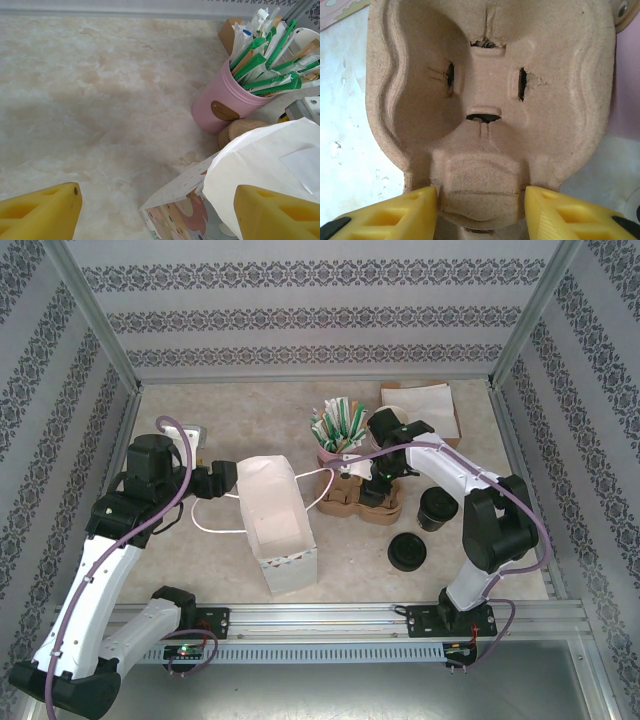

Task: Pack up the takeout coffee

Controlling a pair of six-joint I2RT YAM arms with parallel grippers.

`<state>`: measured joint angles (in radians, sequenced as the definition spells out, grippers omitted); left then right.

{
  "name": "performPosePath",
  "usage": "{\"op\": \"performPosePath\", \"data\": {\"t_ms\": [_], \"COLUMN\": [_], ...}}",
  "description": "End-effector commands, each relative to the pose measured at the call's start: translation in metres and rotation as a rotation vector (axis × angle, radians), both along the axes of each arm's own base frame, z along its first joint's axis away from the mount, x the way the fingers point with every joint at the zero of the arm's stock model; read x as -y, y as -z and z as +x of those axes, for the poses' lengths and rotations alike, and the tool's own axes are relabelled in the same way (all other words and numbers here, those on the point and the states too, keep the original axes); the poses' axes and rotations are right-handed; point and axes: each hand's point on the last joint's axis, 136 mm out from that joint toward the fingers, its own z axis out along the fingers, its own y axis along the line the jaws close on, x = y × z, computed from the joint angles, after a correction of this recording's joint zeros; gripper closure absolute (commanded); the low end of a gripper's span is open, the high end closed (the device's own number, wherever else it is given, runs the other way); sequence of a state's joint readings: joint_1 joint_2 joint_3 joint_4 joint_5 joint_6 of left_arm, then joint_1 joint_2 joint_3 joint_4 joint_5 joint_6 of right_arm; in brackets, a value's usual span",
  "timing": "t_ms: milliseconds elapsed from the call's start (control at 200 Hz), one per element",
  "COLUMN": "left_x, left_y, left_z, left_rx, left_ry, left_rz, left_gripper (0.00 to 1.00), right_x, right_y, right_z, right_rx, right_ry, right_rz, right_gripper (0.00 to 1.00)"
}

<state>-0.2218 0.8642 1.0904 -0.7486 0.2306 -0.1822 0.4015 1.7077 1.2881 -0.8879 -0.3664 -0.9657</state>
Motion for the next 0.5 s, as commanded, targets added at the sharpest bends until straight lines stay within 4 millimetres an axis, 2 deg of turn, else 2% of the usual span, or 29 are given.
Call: {"op": "performPosePath", "data": {"t_ms": [0,245,495], "left_x": [0.002,0.001,-0.001], "left_y": [0.002,0.0,-0.004], "left_z": [-0.001,0.0,0.001], "left_rx": [0.011,0.017,0.018], "left_ry": [0.018,0.017,0.008], "left_rz": [0.021,0.022,0.04], "left_gripper": [0.2,0.2,0.2], "right_x": [0.0,0.001,0.001], "right_y": [0.004,0.0,-0.016], "right_z": [-0.001,-0.001,-0.003], "right_rx": [-0.031,-0.027,0.022], "right_ry": [0.009,0.01,0.017], "right_rz": [-0.013,-0.014,0.006], "right_gripper": [0.5,0.56,0.59]}}
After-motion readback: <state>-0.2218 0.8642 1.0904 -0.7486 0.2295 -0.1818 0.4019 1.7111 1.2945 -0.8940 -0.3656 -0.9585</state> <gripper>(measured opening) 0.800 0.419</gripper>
